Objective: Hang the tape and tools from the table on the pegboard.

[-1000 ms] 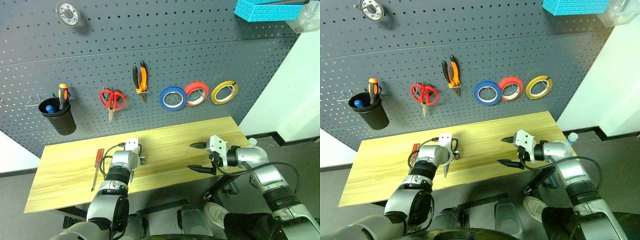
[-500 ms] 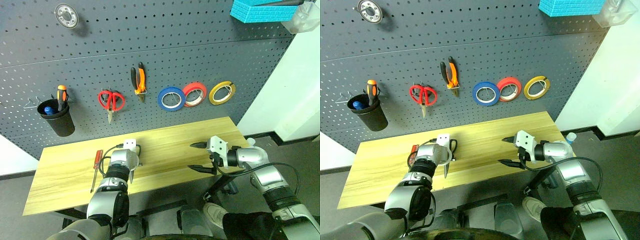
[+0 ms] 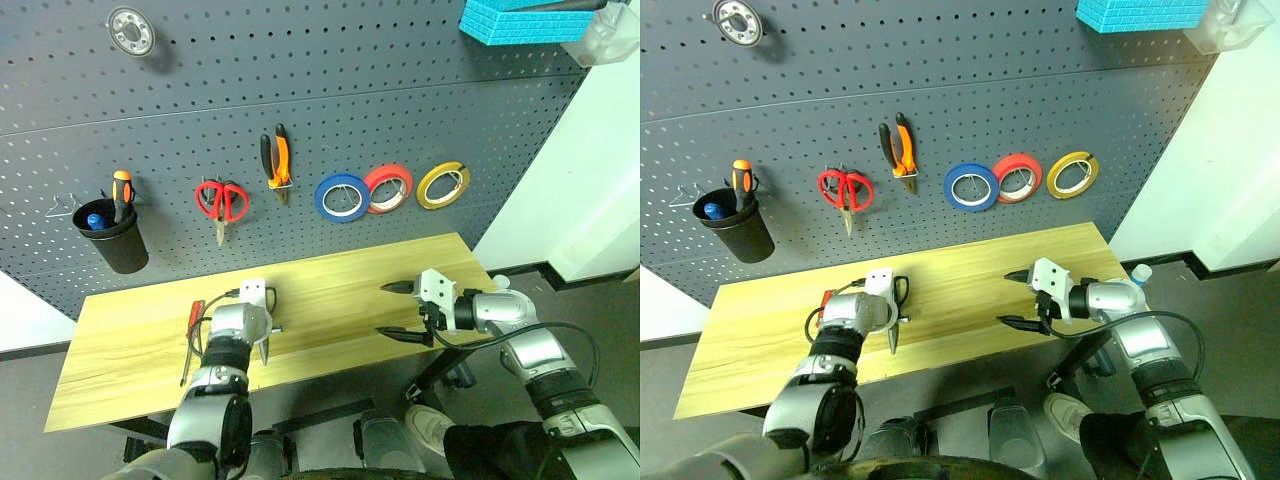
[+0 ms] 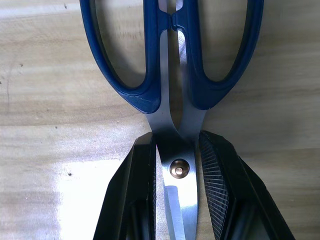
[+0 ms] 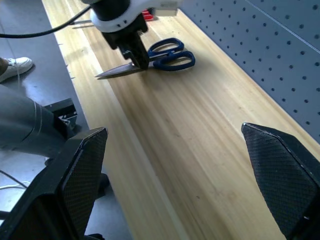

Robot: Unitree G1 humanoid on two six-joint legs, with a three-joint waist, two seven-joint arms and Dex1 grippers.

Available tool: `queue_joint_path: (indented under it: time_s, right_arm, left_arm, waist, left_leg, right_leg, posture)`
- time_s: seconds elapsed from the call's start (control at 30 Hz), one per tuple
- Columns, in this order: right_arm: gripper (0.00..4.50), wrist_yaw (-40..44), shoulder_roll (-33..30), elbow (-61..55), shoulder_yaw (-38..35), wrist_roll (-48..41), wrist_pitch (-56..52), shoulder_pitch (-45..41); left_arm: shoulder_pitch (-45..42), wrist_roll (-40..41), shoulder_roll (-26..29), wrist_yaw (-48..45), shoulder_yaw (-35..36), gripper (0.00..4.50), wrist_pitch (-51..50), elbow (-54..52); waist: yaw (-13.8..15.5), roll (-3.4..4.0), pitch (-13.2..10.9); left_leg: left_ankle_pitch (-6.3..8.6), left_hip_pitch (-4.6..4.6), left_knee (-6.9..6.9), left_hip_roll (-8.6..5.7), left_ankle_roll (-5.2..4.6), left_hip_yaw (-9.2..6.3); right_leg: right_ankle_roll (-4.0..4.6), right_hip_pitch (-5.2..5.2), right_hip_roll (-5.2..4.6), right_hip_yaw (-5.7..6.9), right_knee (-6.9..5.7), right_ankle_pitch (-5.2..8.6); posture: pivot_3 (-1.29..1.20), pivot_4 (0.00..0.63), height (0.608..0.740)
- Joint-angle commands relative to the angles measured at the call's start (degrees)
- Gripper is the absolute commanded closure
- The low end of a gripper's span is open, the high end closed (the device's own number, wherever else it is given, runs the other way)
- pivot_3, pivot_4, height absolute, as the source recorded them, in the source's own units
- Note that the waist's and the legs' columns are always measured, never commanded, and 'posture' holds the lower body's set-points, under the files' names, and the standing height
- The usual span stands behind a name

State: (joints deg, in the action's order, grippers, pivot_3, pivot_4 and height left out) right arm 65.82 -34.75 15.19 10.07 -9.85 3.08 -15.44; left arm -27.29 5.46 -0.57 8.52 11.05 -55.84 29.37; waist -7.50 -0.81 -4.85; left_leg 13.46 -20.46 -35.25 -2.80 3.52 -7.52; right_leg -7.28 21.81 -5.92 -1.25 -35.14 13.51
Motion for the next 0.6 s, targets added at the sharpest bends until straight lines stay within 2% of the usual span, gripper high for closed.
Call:
queue_joint_path:
  time_s: [0.03, 0.17, 0.27, 0.37, 0.47, 0.6]
  right_arm:
    - [0.0, -0.8, 0.8, -0.4, -2.7, -1.5, 2.3, -2.2]
    - [0.0, -2.2, 3.1, -0.6, -4.7, -3.2, 4.9, -4.5]
    - [0.0, -1.5, 4.6, -2.2, -5.6, -5.7, 4.8, -6.4]
    - [0.0, -0.7, 6.2, -4.6, -6.5, -9.1, 3.4, -8.2]
    - [0.0, -0.7, 7.6, -7.7, -7.6, -13.0, 0.4, -10.0]
    - [0.0, -0.1, 8.6, -11.8, -8.2, -17.2, -3.0, -11.7]
  left_arm:
    - [4.5, 1.7, 2.8, -5.0, -2.1, 3.59, -2.2, -15.9]
    - [14.4, 2.0, 9.6, -11.9, -5.4, 3.59, 0.1, -31.4]
    - [22.4, 1.2, 15.8, -18.3, -6.6, 3.59, 11.1, -39.3]
    - [29.4, 1.2, 19.6, -23.4, -5.5, 3.59, 24.7, -43.0]
    - [33.4, 2.9, 19.9, -25.8, -2.1, 3.59, 36.8, -44.3]
    - [32.8, 7.4, 17.6, -26.7, 2.8, 3.59, 45.7, -43.0]
  waist:
    - [0.1, 0.01, 0.0]
    - [0.1, 0.06, 0.1]
    - [0.2, 0.1, 0.1]
    - [0.6, 0.15, 0.2]
    - [1.3, 0.18, 0.2]
    - [2.4, 0.2, 0.2]
  left_leg:
    - [0.0, 0.0, 0.0, 0.0, 0.01, 0.0]
    - [0.01, 0.05, 0.0, 0.02, 0.01, 0.02]
    - [0.01, 0.06, 0.0, 0.04, 0.01, 0.02]
    - [0.01, 0.04, 0.0, 0.04, 0.01, 0.01]
    - [0.02, 0.01, 0.0, 0.05, 0.02, 0.01]
    - [0.02, 0.0, -0.02, 0.07, 0.02, 0.0]
  right_leg:
    - [0.01, 0.0, 0.0, 0.0, 0.0, 0.0]
    - [0.04, 0.0, 0.01, -0.04, -0.05, -0.01]
    - [0.07, 0.0, 0.01, -0.04, -0.05, 0.0]
    - [0.32, 0.01, 0.0, -0.05, -0.03, 0.11]
    - [0.36, 0.0, -0.02, -0.06, 0.03, 0.12]
    - [0.41, 0.01, -0.02, -0.05, 0.04, 0.11]
  posture:
    - [-0.17, 0.0, 0.739]
    - [-0.16, 0.0, 0.739]
    - [-0.14, 0.0, 0.739]
    - [-0.13, 0.0, 0.739]
    - [-0.12, 0.0, 0.739]
    - [-0.12, 0.0, 0.739]
